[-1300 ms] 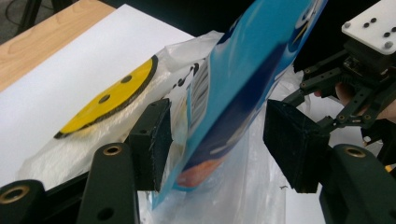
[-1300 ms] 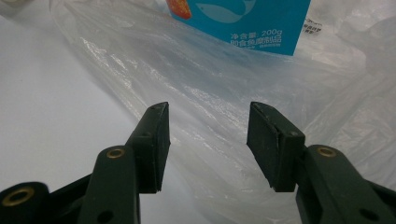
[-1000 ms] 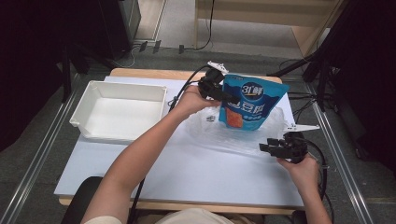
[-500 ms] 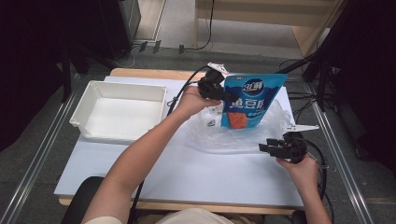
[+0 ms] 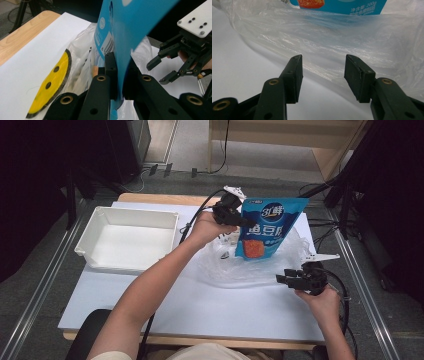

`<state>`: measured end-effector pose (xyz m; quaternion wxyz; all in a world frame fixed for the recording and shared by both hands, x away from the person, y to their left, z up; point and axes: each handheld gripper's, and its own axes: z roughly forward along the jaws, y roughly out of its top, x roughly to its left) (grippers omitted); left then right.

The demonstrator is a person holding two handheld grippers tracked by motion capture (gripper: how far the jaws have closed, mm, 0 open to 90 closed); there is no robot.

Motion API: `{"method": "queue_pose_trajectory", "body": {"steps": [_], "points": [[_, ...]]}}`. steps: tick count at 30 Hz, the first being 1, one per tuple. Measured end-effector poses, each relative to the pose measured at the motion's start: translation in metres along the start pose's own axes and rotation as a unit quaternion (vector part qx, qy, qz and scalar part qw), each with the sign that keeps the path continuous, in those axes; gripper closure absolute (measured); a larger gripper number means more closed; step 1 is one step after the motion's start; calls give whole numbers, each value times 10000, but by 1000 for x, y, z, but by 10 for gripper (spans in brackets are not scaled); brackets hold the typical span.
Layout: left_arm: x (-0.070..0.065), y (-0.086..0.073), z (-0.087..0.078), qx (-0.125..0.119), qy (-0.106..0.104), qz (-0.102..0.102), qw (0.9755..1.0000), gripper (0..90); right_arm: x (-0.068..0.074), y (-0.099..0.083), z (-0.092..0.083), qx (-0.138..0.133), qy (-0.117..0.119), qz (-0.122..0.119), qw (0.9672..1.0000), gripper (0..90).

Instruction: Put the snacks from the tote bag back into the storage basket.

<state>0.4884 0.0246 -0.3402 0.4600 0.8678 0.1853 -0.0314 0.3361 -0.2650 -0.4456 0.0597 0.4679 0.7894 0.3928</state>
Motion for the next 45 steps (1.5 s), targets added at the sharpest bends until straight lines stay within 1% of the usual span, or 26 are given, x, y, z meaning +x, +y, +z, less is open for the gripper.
{"method": "queue_pose_trajectory", "body": {"steps": [1, 2, 3, 4, 8, 9, 10, 11, 13, 15, 17, 20, 22, 23, 24, 26, 27, 30, 31, 34, 39, 40, 41, 43, 45], "points": [[-1, 1, -1, -2, 9, 2, 10000, 869, 0, 0, 0, 0, 9, 5, 10000, 502], [-2, 2, -2, -54, 5, -31, 10000, 870, 0, 0, 0, -5, 13, 3, 10000, 502], [-3, 4, -5, -85, -3, -17, 10000, 871, 0, 0, 0, -6, 14, 5, 10000, 502], [-4, 7, -8, -95, -21, -82, 9999, 872, 1, 0, 0, -13, 18, 4, 10000, 502], [-7, 13, -13, -39, 18, -84, 10000, 872, 1, 0, -1, -29, 22, 9, 10000, 502], [-9, 15, -18, -28, 33, -133, 9999, 872, 2, 1, -1, -49, 34, 2, 10000, 502], [-9, 15, -18, -28, 33, -133, 9999, 871, 2, 1, -1, -49, 34, 2, 10000, 502], [-9, 17, -23, -15, 31, -197, 9998, 872, 2, 1, -1, -55, 32, -7, 10000, 501], [-10, 19, -29, -11, 66, -230, 9997, 872, 3, 2, -1, -54, 34, -30, 10000, 501], [-11, 20, -32, 0, 81, -204, 9998, 872, 4, 2, -2, -64, 32, -66, 10000, 501], [-14, 22, -40, 41, 184, -145, 9997, 872, 4, 2, -2, -74, 26, -68, 9999, 501], [-15, 22, -45, 30, 199, -146, 9997, 872, 5, 2, -2, -72, 33, -64, 9999, 501], [-17, 23, -53, -35, 210, -187, 9996, 872, 5, 2, -2, -90, 48, -52, 9999, 501], [-17, 22, -56, -56, 182, -204, 9996, 872, 6, 2, -2, -90, 51, -44, 9999, 501], [-18, 23, -58, -51, 196, -187, 9996, 872, 6, 2, -2, -90, 54, -58, 9999, 501], [-18, 23, -59, -65, 180, -226, 9996, 873, 6, 3, -2, -84, 58, -53, 9999, 501], [-20, 23, -62, -39, 216, -255, 9994, 874, 6, 3, -1, -76, 68, -62, 9999, 501], [-21, 23, -64, -31, 241, -250, 9994, 876, 6, 3, -1, -76, 61, -74, 9999, 501], [-21, 22, -67, -67, 240, -281, 9993, 876, 7, 3, -1, -84, 65, -74, 9999, 501], [-21, 20, -72, -78, 243, -303, 9992, 877, 7, 3, -1, -93, 74, -73, 9999, 500], [-23, 18, -78, -89, 276, -266, 9992, 877, 8, 3, -1, -81, 81, -93, 9999, 500], [-23, 17, -79, -106, 280, -284, 9991, 877, 8, 4, -1, -87, 85, -88, 9999, 499], [-23, 15, -83, -96, 288, -284, 9991, 877, 8, 4, -1, -88, 85, -88, 9999, 499], [-22, 15, -84, -94, 287, -309, 9991, 877, 8, 4, -1, -94, 93, -98, 9999, 499], [-22, 12, -90, -49, 330, -311, 9990, 878, 8, 4, 0, -86, 96, -111, 9999, 499]]}}
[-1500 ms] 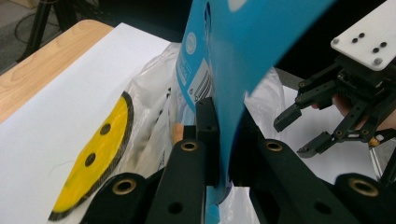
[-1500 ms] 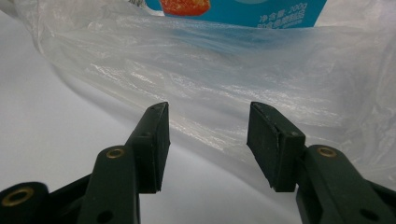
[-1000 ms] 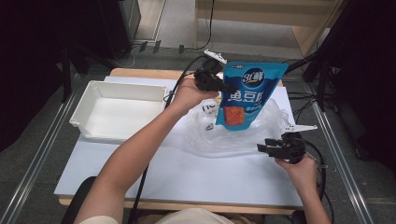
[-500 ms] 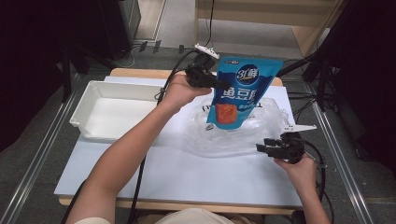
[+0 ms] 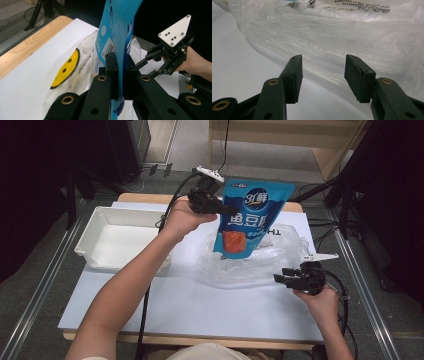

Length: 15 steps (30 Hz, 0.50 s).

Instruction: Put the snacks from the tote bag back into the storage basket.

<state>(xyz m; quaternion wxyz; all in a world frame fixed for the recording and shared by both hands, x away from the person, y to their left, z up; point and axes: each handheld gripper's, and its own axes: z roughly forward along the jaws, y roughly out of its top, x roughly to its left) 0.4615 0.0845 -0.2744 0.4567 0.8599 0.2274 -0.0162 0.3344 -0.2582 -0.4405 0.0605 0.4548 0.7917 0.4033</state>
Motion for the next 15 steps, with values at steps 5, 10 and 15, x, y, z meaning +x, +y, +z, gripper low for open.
{"method": "queue_pose_trajectory", "body": {"steps": [5, 10, 15], "points": [[2, -5, -12, -3, 81, -30, 10000, 878, 1, 2, 1, -3, 17, -12, 10000, 498], [5, -10, -25, -60, 127, -76, 9999, 878, 1, 3, 3, -3, 44, -13, 10000, 498], [6, -12, -35, -95, 167, -106, 9998, 880, 0, 4, 4, 10, 74, -31, 10000, 498]]}}
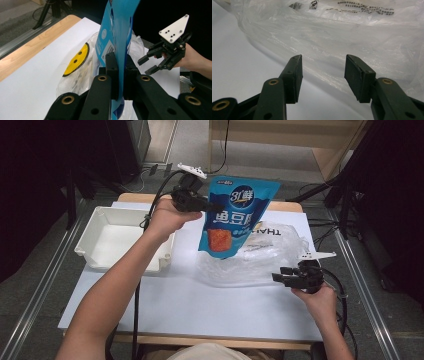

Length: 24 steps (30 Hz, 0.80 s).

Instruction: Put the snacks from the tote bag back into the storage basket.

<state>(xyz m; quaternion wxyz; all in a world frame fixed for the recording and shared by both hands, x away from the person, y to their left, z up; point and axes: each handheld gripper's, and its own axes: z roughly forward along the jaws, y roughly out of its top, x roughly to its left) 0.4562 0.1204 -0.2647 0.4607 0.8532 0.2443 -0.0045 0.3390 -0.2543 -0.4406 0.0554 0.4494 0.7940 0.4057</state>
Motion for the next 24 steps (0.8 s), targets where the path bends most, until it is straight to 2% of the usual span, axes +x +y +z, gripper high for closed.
{"method": "queue_pose_trajectory", "body": {"steps": [5, 24], "points": [[3, -2, -13, -104, 49, -60, 9999, 883, 0, 1, 1, 18, -1, 1, 10000, 498], [11, -12, -39, -113, 277, -211, 9993, 891, 0, 3, 5, 25, 65, -38, 10000, 489]]}}
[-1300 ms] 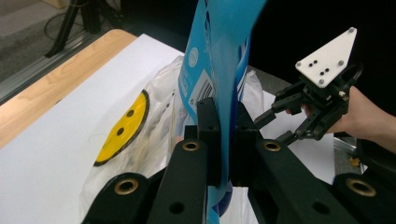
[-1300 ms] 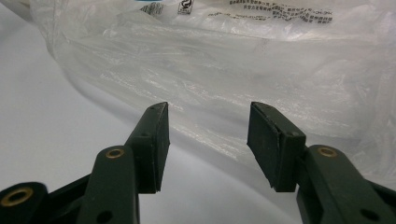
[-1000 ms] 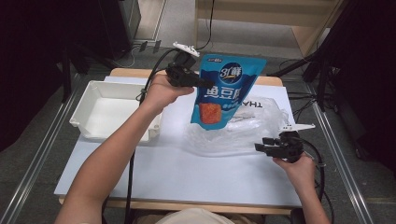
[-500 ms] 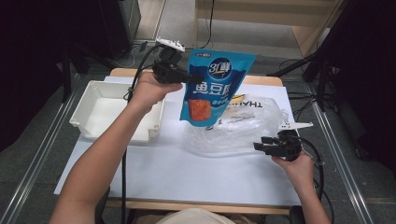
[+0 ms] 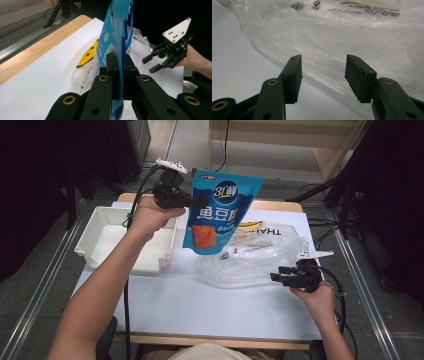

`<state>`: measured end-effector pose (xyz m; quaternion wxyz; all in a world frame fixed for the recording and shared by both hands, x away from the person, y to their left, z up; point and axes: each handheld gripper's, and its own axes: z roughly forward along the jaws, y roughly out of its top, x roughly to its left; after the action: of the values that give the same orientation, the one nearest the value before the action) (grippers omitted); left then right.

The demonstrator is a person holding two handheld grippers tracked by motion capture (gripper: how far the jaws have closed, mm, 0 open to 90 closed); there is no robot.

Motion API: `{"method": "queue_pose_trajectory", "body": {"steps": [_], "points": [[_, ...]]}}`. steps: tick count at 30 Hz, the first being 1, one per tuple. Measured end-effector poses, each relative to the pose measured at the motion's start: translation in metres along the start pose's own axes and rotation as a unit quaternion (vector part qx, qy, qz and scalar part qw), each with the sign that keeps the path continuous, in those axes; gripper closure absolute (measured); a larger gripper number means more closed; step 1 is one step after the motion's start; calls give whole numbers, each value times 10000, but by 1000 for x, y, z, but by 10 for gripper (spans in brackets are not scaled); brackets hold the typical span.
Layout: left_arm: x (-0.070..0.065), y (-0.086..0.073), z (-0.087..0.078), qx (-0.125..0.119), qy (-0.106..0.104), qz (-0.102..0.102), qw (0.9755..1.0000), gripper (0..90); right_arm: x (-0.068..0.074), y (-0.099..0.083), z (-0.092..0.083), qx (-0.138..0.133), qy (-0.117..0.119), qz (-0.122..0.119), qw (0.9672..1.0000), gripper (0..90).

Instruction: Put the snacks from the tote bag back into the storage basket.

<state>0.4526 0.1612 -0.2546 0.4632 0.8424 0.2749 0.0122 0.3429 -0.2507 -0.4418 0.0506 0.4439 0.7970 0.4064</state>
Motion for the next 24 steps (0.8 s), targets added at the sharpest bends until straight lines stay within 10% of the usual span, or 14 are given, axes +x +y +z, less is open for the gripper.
{"method": "queue_pose_trajectory", "body": {"steps": [24], "points": [[21, -13, -50, -284, 350, -257, 9987, 896, 0, 3, 5, 73, 64, -82, 9999, 494]]}}
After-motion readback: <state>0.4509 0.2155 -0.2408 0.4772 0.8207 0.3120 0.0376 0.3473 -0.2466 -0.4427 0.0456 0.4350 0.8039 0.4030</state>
